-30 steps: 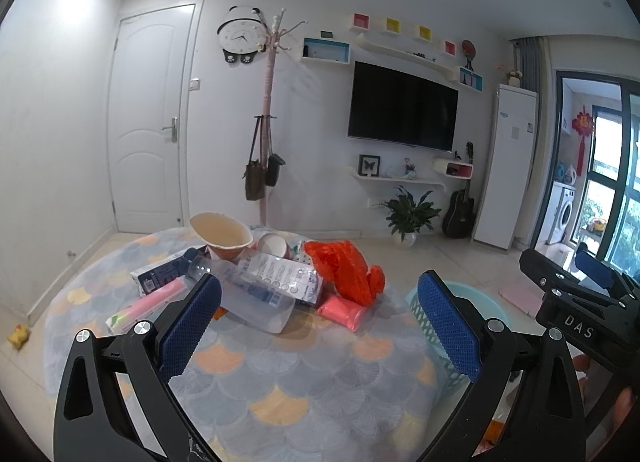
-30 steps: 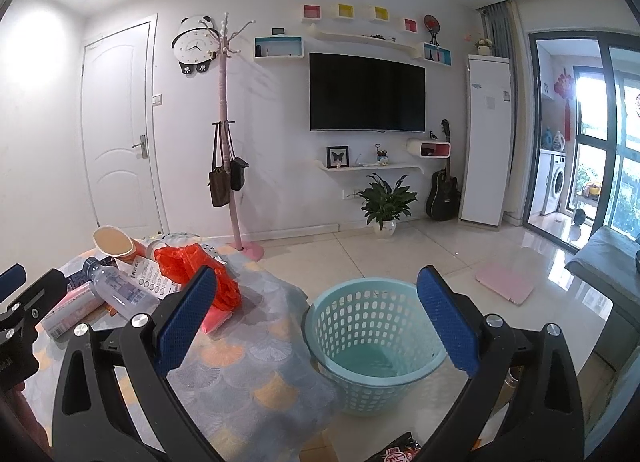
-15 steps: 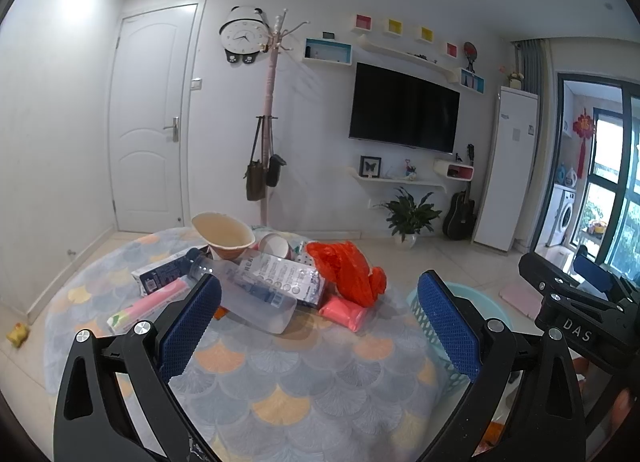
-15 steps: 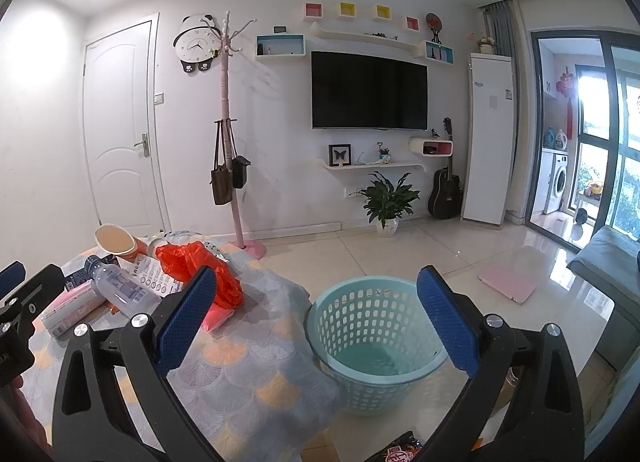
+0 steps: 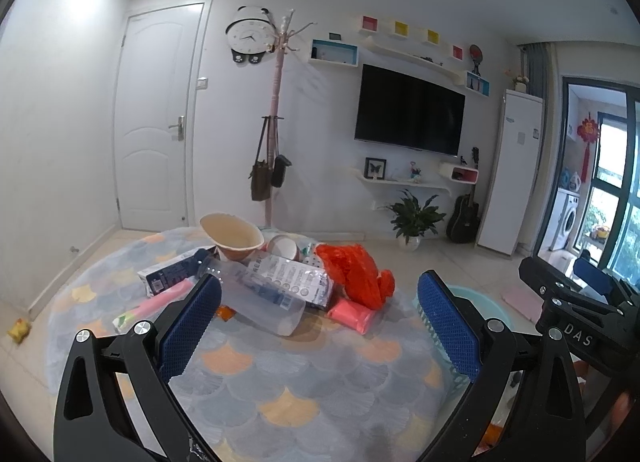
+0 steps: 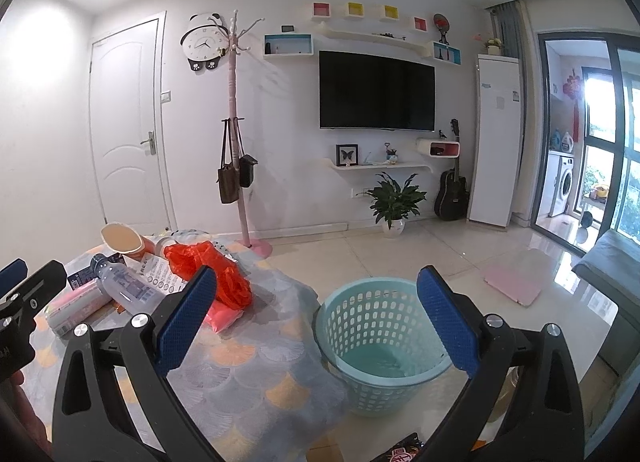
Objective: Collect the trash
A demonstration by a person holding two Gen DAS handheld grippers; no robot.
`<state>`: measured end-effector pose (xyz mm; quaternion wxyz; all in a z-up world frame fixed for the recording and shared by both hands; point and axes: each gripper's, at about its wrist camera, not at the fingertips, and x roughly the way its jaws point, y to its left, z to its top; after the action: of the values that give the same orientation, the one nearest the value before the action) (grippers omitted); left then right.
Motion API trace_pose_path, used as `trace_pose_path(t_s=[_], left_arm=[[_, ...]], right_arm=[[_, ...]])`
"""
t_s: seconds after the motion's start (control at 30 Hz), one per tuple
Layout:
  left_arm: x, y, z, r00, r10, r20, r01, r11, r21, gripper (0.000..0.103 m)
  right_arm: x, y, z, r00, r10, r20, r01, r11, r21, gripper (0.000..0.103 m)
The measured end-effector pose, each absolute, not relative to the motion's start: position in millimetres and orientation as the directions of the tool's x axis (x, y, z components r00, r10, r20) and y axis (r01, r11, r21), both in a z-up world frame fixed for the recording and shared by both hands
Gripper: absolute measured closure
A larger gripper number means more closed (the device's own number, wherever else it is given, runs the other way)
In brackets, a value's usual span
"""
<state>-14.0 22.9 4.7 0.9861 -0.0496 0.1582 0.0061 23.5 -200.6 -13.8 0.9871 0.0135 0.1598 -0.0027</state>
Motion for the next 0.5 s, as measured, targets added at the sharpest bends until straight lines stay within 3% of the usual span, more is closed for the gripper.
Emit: trace_pose_path(t_s=[0.17,0.4,0.5], left_arm=[[-10,34,0,0.945,-0.023,-0.327,-0.020,0.991,-0.129,0.007],[28,79,-27,0.896,0.020,-0.443,-0.115,0.975,-0.188,0.008],[58,95,-33,0.868,-0.009,-0.497,-0.136,0.957,-0.255,0.009]], right_arm=[[29,-196,-15,0.946,0.009,-0.324,-0.001,1.000,0.023,0.008],[54,-180,-37,0.951,0.007,-0.309,-0.023,0.999,-0.048,0.008],[73,-170,-43,0.951,0.047,-0.307,-0.071,0.995,-0.069,0.016]])
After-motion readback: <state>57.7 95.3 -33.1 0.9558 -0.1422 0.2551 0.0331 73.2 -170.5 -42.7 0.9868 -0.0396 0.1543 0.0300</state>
